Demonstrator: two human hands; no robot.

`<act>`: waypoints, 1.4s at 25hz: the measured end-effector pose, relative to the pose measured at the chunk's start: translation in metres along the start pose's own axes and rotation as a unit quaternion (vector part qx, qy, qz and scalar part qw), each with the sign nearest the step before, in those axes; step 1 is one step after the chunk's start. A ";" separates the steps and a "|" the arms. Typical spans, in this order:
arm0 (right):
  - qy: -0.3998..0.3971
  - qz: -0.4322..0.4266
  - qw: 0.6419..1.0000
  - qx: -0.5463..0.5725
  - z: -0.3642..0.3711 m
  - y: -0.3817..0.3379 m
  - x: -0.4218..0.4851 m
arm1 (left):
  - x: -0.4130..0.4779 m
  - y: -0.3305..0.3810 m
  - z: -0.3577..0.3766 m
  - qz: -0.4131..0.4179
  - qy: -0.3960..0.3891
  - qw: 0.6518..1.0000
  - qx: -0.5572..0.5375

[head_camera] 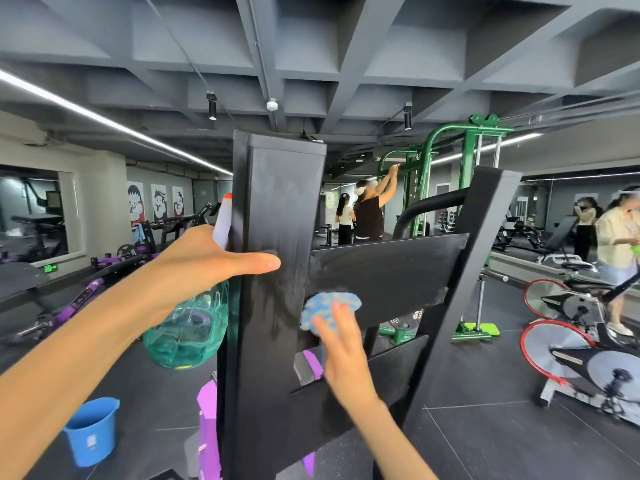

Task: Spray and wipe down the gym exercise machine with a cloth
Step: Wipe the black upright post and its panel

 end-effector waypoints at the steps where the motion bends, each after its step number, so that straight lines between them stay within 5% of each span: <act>1: 0.015 0.069 0.997 0.007 -0.018 0.029 0.005 | 0.000 -0.002 0.000 -0.002 -0.004 1.000 0.000; 4: 0.144 0.366 0.919 0.019 -0.074 0.137 -0.007 | 0.001 -0.001 0.001 -0.005 0.001 1.000 -0.009; 10: 0.228 0.432 0.872 0.006 -0.075 0.168 -0.009 | -0.001 0.000 0.000 -0.005 0.005 1.000 -0.029; 13: 0.225 0.347 0.910 0.017 -0.046 0.088 -0.012 | -0.003 0.001 0.001 -0.009 0.008 1.000 -0.007; 17: 0.063 0.182 0.978 0.074 0.009 -0.023 -0.012 | -0.006 0.005 0.002 -0.019 0.006 1.000 -0.004; 20: -0.007 0.050 0.998 0.031 -0.006 -0.027 -0.003 | -0.006 0.004 0.001 -0.021 -0.002 1.000 -0.003; 22: 0.060 0.154 0.986 0.030 -0.041 0.028 0.005 | -0.006 0.002 0.001 -0.026 -0.007 1.000 -0.008; 24: 0.161 0.345 0.923 0.056 -0.077 0.103 0.007 | -0.006 0.002 0.001 -0.039 -0.006 0.999 -0.016; 26: 0.222 0.448 0.864 0.064 -0.092 0.138 0.016 | -0.009 0.006 0.002 -0.047 0.004 0.999 -0.014; 29: 0.263 0.373 0.889 0.049 -0.082 0.090 0.054 | -0.014 0.012 0.001 -0.045 0.016 0.999 0.006; 32: 0.170 0.213 0.958 0.092 -0.041 -0.018 0.063 | -0.017 0.013 0.002 -0.049 0.015 0.999 -0.007; 35: 0.121 0.159 0.967 0.158 -0.028 -0.061 0.072 | -0.021 0.018 0.001 -0.048 0.021 0.999 0.000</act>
Point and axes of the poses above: each hand's wrist, its own x-axis towards the middle knuckle, its own z-axis out of the palm, y = z × x, the point moved 8 cm from there along x, towards the middle knuckle, and after that the axes turned 2 degrees about x, right-handed, at the moved point
